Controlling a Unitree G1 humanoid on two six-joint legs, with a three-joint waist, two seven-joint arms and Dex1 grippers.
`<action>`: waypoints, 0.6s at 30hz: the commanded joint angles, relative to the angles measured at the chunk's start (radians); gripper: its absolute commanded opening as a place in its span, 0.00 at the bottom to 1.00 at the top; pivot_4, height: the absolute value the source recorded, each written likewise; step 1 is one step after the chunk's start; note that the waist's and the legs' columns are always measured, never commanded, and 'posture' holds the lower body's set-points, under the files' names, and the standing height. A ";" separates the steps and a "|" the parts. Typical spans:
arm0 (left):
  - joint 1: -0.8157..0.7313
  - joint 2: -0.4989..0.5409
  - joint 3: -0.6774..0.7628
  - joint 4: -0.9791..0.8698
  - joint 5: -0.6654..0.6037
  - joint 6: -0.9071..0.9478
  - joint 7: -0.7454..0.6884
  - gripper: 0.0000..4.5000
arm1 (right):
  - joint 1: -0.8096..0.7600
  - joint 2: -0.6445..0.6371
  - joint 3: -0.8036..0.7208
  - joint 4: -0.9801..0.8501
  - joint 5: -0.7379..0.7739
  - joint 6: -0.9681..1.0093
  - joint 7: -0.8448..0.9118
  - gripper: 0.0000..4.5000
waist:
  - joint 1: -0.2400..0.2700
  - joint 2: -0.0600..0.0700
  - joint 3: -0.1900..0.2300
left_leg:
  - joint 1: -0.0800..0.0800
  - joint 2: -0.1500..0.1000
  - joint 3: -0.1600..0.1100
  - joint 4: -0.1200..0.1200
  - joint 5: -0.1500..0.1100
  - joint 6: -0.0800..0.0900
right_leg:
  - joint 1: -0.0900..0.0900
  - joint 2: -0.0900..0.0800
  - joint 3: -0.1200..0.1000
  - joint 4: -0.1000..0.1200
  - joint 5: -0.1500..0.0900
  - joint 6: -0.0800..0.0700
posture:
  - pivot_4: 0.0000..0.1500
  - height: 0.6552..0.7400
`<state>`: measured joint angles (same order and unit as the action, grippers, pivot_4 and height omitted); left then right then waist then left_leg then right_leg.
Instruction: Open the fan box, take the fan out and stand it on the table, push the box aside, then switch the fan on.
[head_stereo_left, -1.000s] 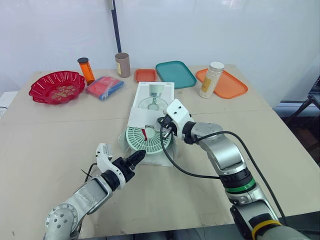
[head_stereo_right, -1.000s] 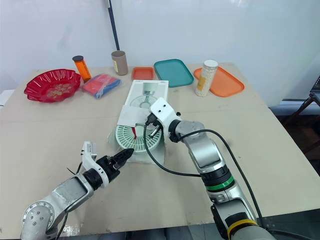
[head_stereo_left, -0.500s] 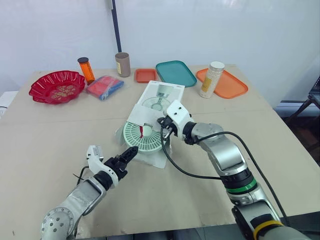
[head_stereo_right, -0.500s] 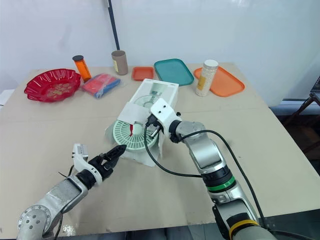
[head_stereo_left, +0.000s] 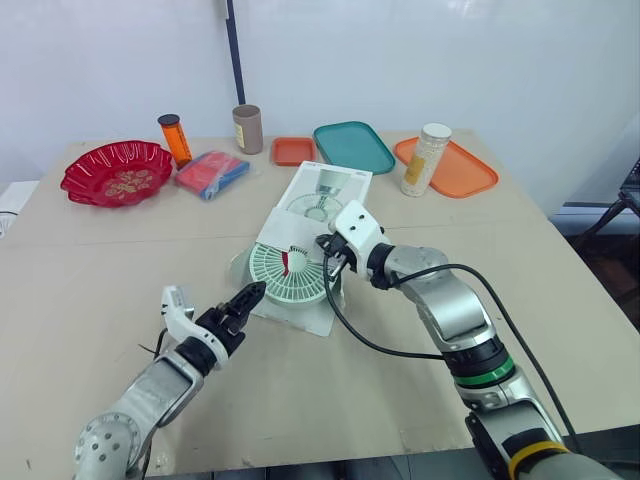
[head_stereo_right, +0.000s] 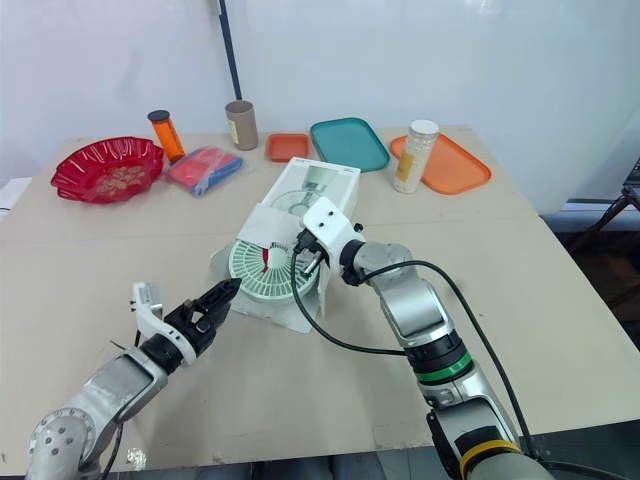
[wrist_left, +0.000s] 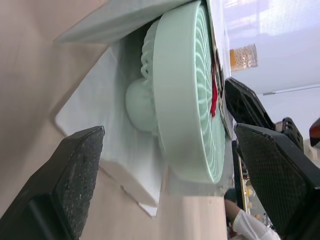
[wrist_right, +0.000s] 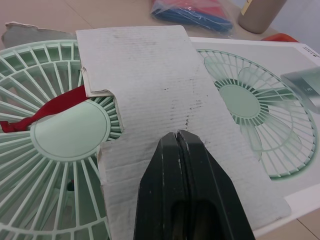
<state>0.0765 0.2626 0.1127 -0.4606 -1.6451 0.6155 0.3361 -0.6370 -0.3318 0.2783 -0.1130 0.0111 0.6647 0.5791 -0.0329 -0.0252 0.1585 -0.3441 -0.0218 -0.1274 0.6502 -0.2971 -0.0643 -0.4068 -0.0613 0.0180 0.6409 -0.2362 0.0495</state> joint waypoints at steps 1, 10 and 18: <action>-0.074 -0.024 -0.017 0.055 0.030 -0.002 -0.029 0.98 | 0.021 -0.013 0.028 0.040 -0.025 0.016 -0.002 0.00 | 0.000 0.000 0.000 | 0.000 0.000 0.000 0.000 0.000 0.000 | 0.000 0.000 0.000 0.000 0.000 0.000 | 1.00 1.00; -0.188 -0.069 -0.016 0.167 0.091 0.022 -0.054 0.98 | 0.027 -0.014 0.026 0.040 -0.035 0.013 -0.003 0.00 | 0.001 0.000 0.000 | 0.000 0.000 0.000 0.000 0.000 0.000 | 0.000 0.000 0.000 0.000 0.001 0.000 | 1.00 1.00; -0.150 -0.091 -0.016 0.148 0.097 0.052 -0.057 0.70 | 0.025 -0.011 0.025 0.042 -0.036 0.015 -0.003 0.00 | 0.001 0.000 0.000 | 0.000 0.000 -0.001 0.000 0.000 0.000 | 0.000 0.000 0.000 0.000 0.000 0.000 | 1.00 1.00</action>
<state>-0.0831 0.1717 0.0876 -0.2883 -1.5502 0.6602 0.2897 -0.6343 -0.3348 0.2820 -0.1128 -0.0058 0.6557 0.5808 -0.0322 -0.0254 0.1586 -0.3445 -0.0218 -0.1281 0.6503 -0.2969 -0.0648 -0.4069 -0.0612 0.0179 0.6405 -0.2360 0.0499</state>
